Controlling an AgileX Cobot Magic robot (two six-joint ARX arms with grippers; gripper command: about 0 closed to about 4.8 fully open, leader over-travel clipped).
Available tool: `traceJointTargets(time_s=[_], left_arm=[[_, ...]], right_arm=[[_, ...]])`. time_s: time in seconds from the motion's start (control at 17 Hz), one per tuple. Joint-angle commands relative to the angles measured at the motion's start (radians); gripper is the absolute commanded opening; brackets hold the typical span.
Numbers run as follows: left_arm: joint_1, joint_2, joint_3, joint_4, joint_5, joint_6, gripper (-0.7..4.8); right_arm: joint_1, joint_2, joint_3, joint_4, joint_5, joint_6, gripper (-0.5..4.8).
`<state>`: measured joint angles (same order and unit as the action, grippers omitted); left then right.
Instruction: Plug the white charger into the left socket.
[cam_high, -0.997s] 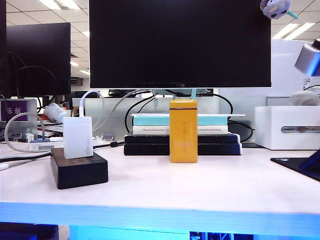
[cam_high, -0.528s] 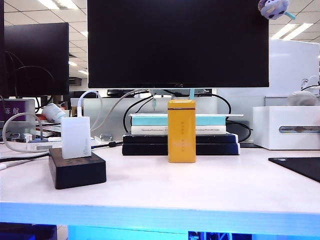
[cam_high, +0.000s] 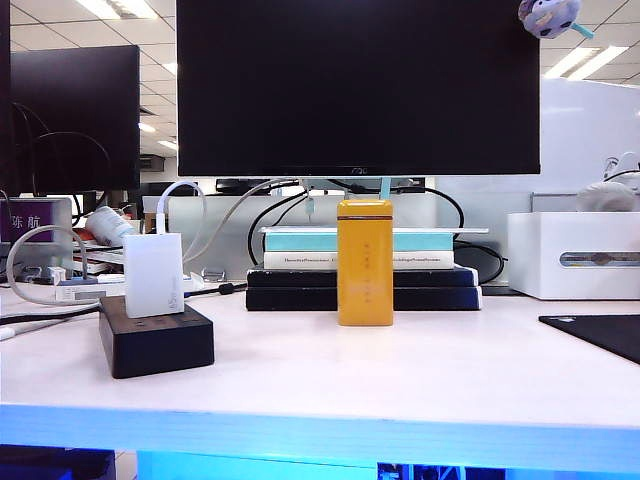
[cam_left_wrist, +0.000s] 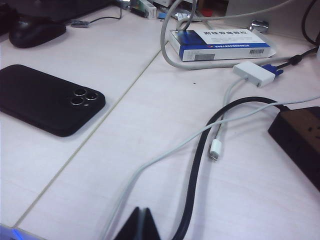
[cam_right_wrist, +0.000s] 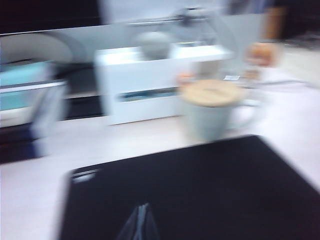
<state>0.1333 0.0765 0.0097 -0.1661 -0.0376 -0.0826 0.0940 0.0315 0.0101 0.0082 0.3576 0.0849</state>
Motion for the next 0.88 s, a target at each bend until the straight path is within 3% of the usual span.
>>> traceJointTargets(time_s=[0.06, 0.35, 0.65, 0.76, 0.88], left_arm=[[0.0, -0.023, 0.0, -0.008, -0.003, -0.001, -0.03], [-0.016, -0.073, 0.0, 0.04, -0.011, 0.0, -0.03], [-0.169, -0.073, 0.0, 0.039, -0.007, 0.0, -0.03], [-0.223, -0.073, 0.0, 0.039, -0.007, 0.0, -0.03], [-0.237, -0.073, 0.0, 0.039, 0.0, 0.0, -0.03]], right_arm=[[-0.117, -0.028, -0.009, 0.023, 0.003, 0.0, 0.0], [-0.204, -0.027, -0.009, 0.018, 0.006, 0.0, 0.0], [-0.211, -0.027, -0.009, -0.005, 0.001, 0.0, 0.0], [-0.211, -0.027, -0.009, -0.058, -0.034, 0.0, 0.0], [-0.207, -0.027, -0.009, -0.115, -0.155, 0.0, 0.0]])
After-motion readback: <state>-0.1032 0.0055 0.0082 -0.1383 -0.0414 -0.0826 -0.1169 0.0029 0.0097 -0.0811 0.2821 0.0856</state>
